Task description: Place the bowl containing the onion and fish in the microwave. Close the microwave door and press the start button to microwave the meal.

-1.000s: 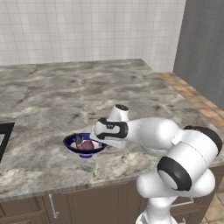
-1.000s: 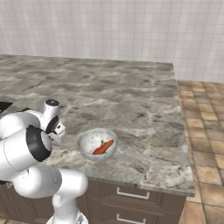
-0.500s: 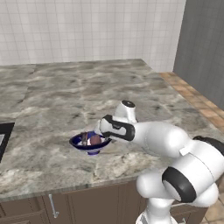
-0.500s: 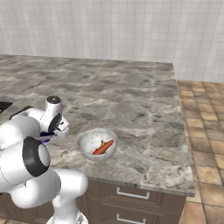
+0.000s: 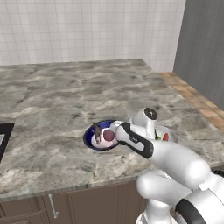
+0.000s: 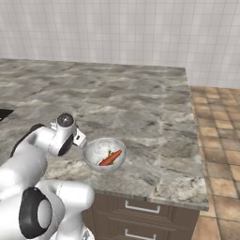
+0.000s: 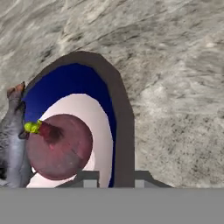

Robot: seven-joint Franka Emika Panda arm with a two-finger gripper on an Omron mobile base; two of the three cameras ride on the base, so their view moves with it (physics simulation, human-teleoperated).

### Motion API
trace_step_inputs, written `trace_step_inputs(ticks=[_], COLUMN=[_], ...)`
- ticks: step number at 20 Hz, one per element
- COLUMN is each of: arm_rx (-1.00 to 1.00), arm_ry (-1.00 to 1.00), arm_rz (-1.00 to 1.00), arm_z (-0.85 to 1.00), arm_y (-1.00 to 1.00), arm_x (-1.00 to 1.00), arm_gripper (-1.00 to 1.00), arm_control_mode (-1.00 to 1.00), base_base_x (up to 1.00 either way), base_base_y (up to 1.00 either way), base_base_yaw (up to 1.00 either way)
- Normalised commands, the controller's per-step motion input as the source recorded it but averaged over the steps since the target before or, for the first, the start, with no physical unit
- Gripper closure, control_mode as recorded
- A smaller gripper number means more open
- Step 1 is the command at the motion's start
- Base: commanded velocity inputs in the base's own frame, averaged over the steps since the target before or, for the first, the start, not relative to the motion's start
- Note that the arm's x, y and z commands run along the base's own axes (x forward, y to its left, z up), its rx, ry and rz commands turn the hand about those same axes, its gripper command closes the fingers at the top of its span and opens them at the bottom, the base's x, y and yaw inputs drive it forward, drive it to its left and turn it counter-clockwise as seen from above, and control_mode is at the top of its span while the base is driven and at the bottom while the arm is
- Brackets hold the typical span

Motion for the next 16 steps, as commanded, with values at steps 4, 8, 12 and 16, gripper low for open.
trace_step_inputs(ticks=[4, 8, 12, 16], arm_rx=[0.0, 0.0, 0.01, 0.11], arm_ry=[-0.03, 0.0, 0.0, 0.0], arm_rz=[0.0, 0.0, 0.0, 0.0], arm_z=[0.7, 0.82, 0.63, 0.51], arm_y=[-0.86, -0.93, -0.84, -0.89], arm_x=[-0.31, -0.28, -0.12, -0.14], arm_gripper=[1.0, 1.0, 1.0, 1.0], arm_control_mode=[-1.0, -1.0, -1.0, -1.0], base_base_x=[0.0, 0.0, 0.0, 0.0], base_base_y=[0.0, 0.0, 0.0, 0.0], base_base_yaw=[0.0, 0.0, 0.0, 0.0])
